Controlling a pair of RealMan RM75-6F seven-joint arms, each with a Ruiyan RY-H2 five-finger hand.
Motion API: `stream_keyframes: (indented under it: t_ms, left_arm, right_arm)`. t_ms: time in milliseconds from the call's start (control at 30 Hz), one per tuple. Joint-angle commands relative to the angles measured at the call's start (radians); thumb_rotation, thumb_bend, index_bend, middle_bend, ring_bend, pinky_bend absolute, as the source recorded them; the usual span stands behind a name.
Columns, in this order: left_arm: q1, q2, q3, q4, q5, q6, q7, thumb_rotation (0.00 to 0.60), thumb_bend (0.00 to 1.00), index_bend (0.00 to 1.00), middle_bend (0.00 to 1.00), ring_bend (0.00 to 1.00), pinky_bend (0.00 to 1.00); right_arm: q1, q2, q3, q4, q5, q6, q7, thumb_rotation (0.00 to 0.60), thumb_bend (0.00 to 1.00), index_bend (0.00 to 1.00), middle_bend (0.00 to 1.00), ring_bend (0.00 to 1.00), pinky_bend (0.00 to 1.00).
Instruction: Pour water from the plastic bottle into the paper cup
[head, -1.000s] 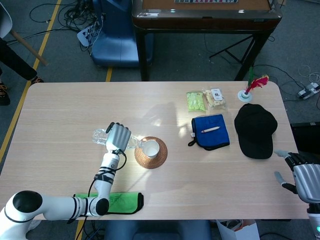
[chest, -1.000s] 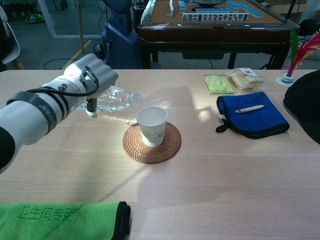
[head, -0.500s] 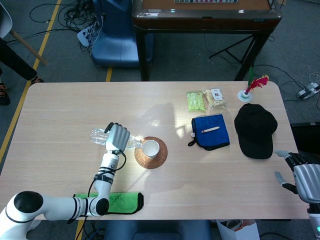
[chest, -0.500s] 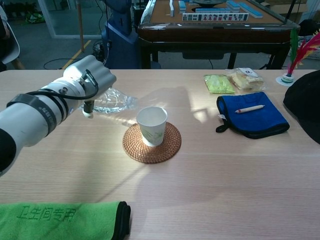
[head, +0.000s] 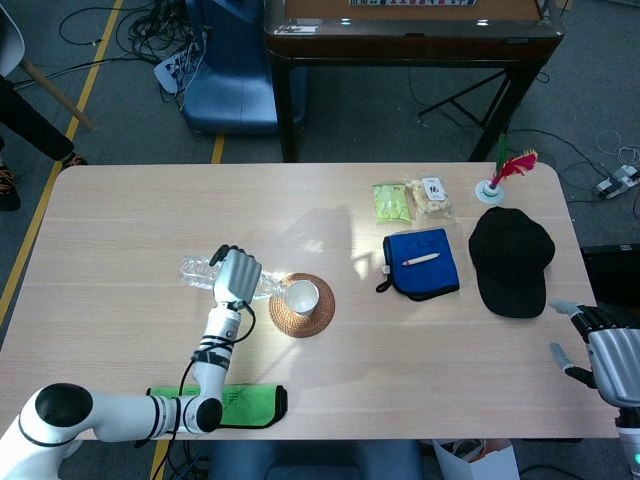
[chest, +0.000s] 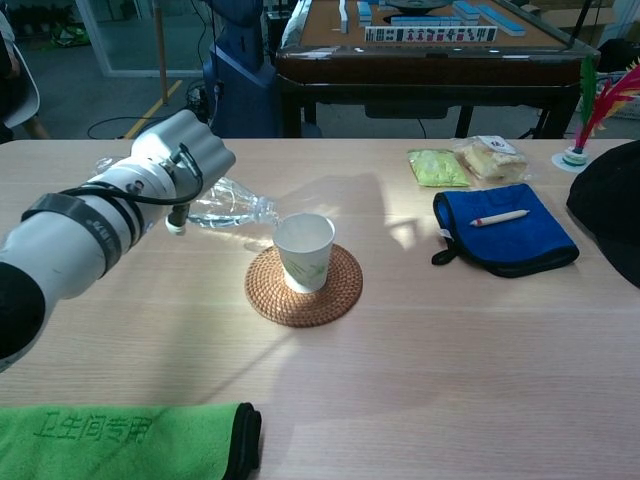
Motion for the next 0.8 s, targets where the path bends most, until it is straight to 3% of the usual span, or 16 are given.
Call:
stream_keyframes:
  t_ms: [33, 800]
  left_arm:
    - [-0.004, -0.006, -0.007, -0.001, -0.004, 0.004, 0.01, 0.6, 0.07, 0.7, 0.78, 0.5, 0.58]
    - [-0.008, -0.034, -0.024, 0.007, -0.02, 0.039, 0.082, 0.6, 0.07, 0.7, 0.78, 0.5, 0.58]
  right_arm:
    - [0.0, 0.001, 0.0, 0.0, -0.001, 0.001, 0.001, 0.6, 0.31, 0.28, 0.35, 0.33, 0.46]
    - [-0.006, 0.005, 0.0, -0.003, -0.007, 0.015, 0.008, 0.6, 0.31, 0.28, 0.35, 0.33, 0.46]
